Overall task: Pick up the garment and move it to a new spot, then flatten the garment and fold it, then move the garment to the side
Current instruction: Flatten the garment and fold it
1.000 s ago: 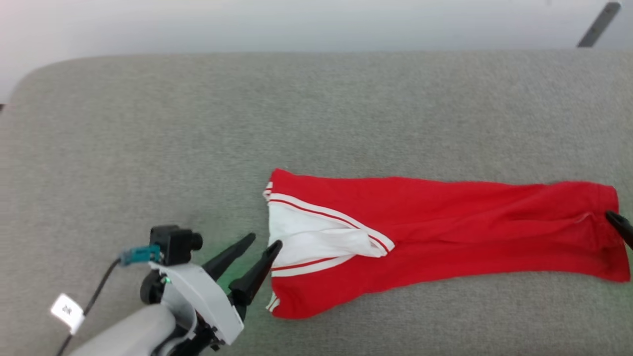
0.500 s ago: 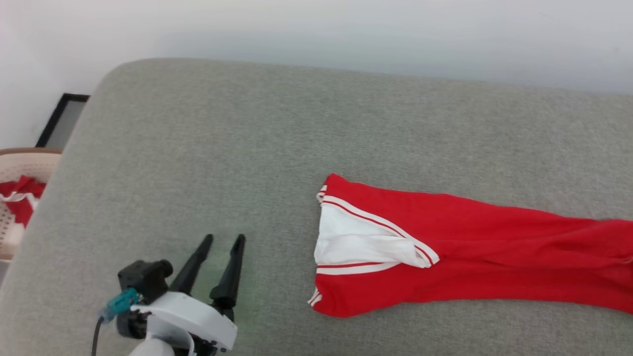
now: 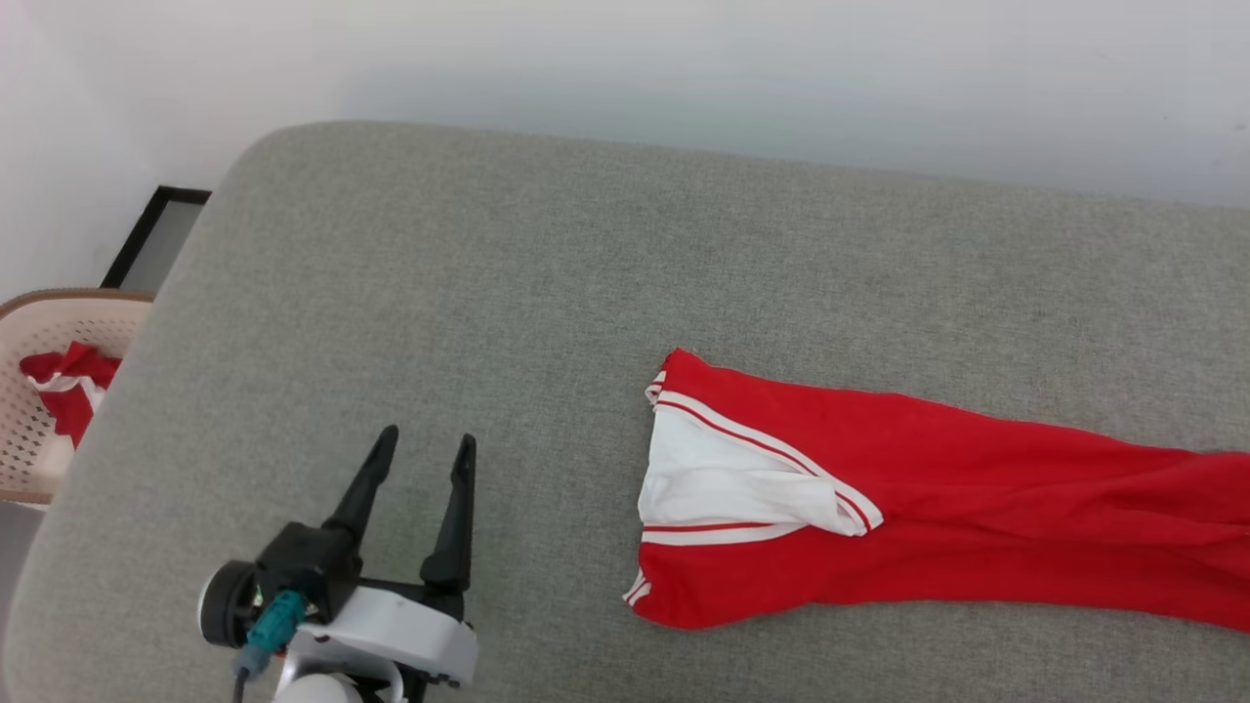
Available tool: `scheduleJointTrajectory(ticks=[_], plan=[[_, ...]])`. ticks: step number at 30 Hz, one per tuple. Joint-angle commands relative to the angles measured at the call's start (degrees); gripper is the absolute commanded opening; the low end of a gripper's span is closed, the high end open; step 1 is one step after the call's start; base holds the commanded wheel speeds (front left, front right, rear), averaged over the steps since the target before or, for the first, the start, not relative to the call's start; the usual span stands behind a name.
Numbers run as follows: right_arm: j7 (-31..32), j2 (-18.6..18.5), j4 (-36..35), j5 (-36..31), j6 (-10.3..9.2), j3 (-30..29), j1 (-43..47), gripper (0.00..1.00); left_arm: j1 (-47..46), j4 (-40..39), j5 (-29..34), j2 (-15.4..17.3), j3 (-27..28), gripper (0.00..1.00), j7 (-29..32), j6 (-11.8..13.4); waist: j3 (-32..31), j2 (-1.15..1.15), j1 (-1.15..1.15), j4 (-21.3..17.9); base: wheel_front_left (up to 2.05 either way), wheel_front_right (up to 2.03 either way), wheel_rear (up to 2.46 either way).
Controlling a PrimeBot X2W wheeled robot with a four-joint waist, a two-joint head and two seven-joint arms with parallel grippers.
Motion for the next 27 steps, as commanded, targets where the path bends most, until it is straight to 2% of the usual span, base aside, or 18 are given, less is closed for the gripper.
scheduleJointTrajectory(ticks=[1,8,12,14,15,19,27], plan=[[2.69,0.59,1.12,0.29,0.02,0.06,-2.22,1.0,0.87,-0.26,1.48,-1.19,1.1,1.0,0.03,-1.05,0.27,0.0,0.0,0.13,0.0,0.0,0.0],[11.01,4.53,7.36,-2.51,0.02,1.8,-7.76,1.0,-0.98,2.72,4.9,-4.95,3.29,1.0,0.03,-4.31,2.65,0.0,0.0,1.33,0.0,0.0,0.0],[13.04,8.23,10.1,-4.67,0.03,3.06,-9.27,1.0,-2.06,3.9,6.46,-6.81,4.39,1.0,0.03,-5.44,4.05,0.0,0.0,1.99,0.0,0.0,0.0],[13.07,10.09,10.47,-5.53,0.03,3.11,-9.83,0.31,-2.15,4.42,6.96,-7.38,5.0,1.0,0.03,-5.79,4.16,0.0,0.0,2.04,0.0,0.0,0.0],[12.93,10.74,10.63,-5.68,0.04,2.88,-10.07,0.0,-2.17,4.64,7.49,-7.54,5.19,1.0,0.03,-6.06,4.19,0.0,0.0,1.98,0.0,0.0,0.0],[11.86,11.59,10.84,-6.42,0.13,2.05,-11.08,0.0,-1.76,4.86,8.44,-7.88,6.24,1.0,0.03,-6.39,3.99,0.0,0.0,1.32,0.0,0.0,0.0],[8.75,10.59,12.41,-7.59,-0.03,-1.67,-12.8,0.0,-0.91,4.21,9.92,-7.98,9.42,1.0,0.03,-7.12,4.17,0.0,0.0,-1.92,0.0,0.0,0.0]])
